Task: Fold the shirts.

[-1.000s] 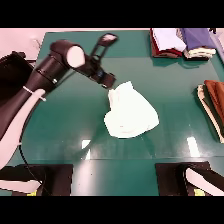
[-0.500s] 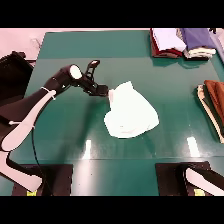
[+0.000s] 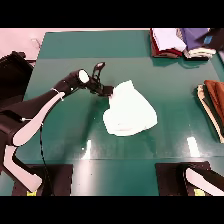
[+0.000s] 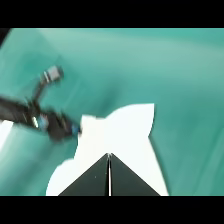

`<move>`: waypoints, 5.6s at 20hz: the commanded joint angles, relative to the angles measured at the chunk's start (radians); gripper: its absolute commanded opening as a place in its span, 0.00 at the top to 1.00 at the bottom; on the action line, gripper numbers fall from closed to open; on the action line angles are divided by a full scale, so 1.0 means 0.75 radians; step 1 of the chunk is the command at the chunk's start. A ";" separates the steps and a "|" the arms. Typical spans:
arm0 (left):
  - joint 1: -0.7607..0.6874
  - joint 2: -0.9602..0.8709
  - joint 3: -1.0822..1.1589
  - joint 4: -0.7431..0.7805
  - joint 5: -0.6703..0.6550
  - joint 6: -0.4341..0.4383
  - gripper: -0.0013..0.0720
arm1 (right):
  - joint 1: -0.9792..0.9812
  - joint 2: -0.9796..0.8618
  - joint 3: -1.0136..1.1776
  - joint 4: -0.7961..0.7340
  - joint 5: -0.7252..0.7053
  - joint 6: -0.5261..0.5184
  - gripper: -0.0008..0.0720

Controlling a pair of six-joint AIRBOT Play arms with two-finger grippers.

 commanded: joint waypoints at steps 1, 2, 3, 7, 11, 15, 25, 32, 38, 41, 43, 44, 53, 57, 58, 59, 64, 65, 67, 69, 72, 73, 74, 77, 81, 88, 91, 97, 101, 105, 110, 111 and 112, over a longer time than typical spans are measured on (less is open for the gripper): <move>0.086 0.062 0.107 0.076 -0.126 0.007 0.95 | 0.002 0.076 -0.395 -0.072 -0.007 0.031 0.97; 0.112 0.096 0.127 0.101 -0.153 0.032 0.95 | 0.013 0.091 -0.554 -0.114 -0.039 0.045 0.97; 0.135 0.121 0.134 0.125 -0.180 0.046 0.95 | 0.026 0.099 -0.703 -0.129 -0.094 0.045 0.95; 0.167 0.160 0.134 0.160 -0.275 0.071 0.95 | 0.154 -0.013 -1.183 0.073 -0.451 0.044 0.31; 0.164 0.159 0.134 0.172 -0.309 0.070 0.95 | 0.387 -0.254 -1.239 0.278 -0.790 0.007 0.32; 0.164 0.159 0.134 0.194 -0.337 0.071 0.95 | 0.503 -0.474 -1.044 0.296 -0.944 0.020 0.40; 0.167 0.511 0.212 0.485 -0.336 0.071 0.95 | 0.373 -0.312 -0.523 0.067 -0.617 -0.098 0.97; 0.068 1.042 0.334 0.538 -0.371 0.131 0.95 | 0.232 0.098 0.037 0.007 -0.169 -0.030 0.97; -0.098 0.981 0.329 0.540 -0.533 0.175 0.95 | 0.234 0.080 0.313 -0.137 -0.032 0.102 0.97; -0.100 0.858 0.247 0.545 -0.623 0.175 0.95 | 0.234 -0.044 0.288 -0.139 0.070 0.109 0.97; -0.100 0.777 0.128 0.543 -0.685 0.175 0.95 | 0.234 -0.112 0.163 -0.139 0.080 0.103 0.97; -0.100 0.744 0.059 0.537 -0.713 0.175 0.95 | 0.234 -0.137 0.078 -0.139 0.088 0.098 0.97; -0.246 0.714 -0.503 0.309 -0.756 0.199 0.94 | 0.234 -0.014 -0.455 -0.184 -0.021 0.068 0.97; -0.277 0.721 -0.426 0.257 -0.708 0.199 0.23 | 0.234 0.048 -0.516 -0.239 -0.042 0.069 0.97; -0.242 0.728 -0.362 0.257 -0.692 0.199 0.23 | 0.234 0.049 -0.514 -0.238 -0.041 0.069 0.97; -0.195 0.731 -0.290 0.257 -0.683 0.199 0.23 | 0.234 0.048 -0.514 -0.237 -0.042 0.069 0.97; 0.157 0.716 -0.119 0.249 -0.448 0.159 0.23 | 0.234 0.047 -0.514 -0.237 -0.043 0.069 0.97; 0.221 0.686 -0.119 0.227 -0.448 0.161 0.23 | 0.234 0.047 -0.514 -0.237 -0.045 0.069 0.97; 0.314 0.601 -0.125 0.165 -0.489 0.165 0.23 | 0.234 0.047 -0.514 -0.237 -0.052 0.069 0.97; 0.371 0.503 -0.125 0.159 -0.520 0.172 0.23 | 0.234 0.047 -0.514 -0.236 -0.051 0.070 0.97; 0.452 0.339 -0.130 0.156 -0.643 0.167 0.23 | 0.234 0.047 -0.514 -0.227 -0.050 0.070 0.97; 0.477 0.300 -0.154 0.155 -0.664 0.163 0.23 | 0.234 0.047 -0.514 -0.227 -0.050 0.070 0.97; 0.497 0.277 -0.187 0.152 -0.668 0.163 0.23 | 0.234 0.047 -0.514 -0.227 -0.050 0.070 0.97; 0.526 0.252 -0.303 0.154 -0.665 0.165 0.23 | 0.234 0.047 -0.514 -0.227 -0.051 0.070 0.97; 0.526 0.250 -0.397 0.058 -0.593 0.165 0.23 | 0.266 0.046 -0.514 -0.228 -0.068 0.070 0.97; 0.525 0.250 -0.404 -0.076 -0.746 0.270 0.24 | 0.339 0.046 -0.514 -0.229 -0.110 0.070 0.97; 0.507 0.250 -0.405 -0.092 -0.791 0.273 0.54 | 0.339 0.047 -0.514 -0.228 -0.110 0.070 0.97; 0.526 0.348 -0.288 -0.106 -0.722 0.280 0.95 | 0.328 0.047 -0.403 -0.235 -0.107 0.069 0.97; 0.589 0.682 -0.007 -0.105 -0.628 0.264 0.95 | 0.328 0.047 -0.030 -0.242 -0.075 0.068 0.97; 0.613 1.041 0.281 -0.084 -0.605 0.264 0.95 | 0.328 0.047 0.414 -0.244 -0.025 0.068 0.97; 0.613 1.345 0.436 -0.036 -0.493 0.175 0.95 | 0.327 0.088 0.698 -0.395 -0.017 0.070 0.97; 0.613 1.375 0.451 -0.009 -0.485 0.145 0.95 | 0.327 0.115 0.684 -0.433 -0.033 0.084 0.97; 0.613 1.398 0.454 0.015 -0.482 0.117 0.95 | 0.327 0.151 0.649 -0.476 -0.071 0.105 0.97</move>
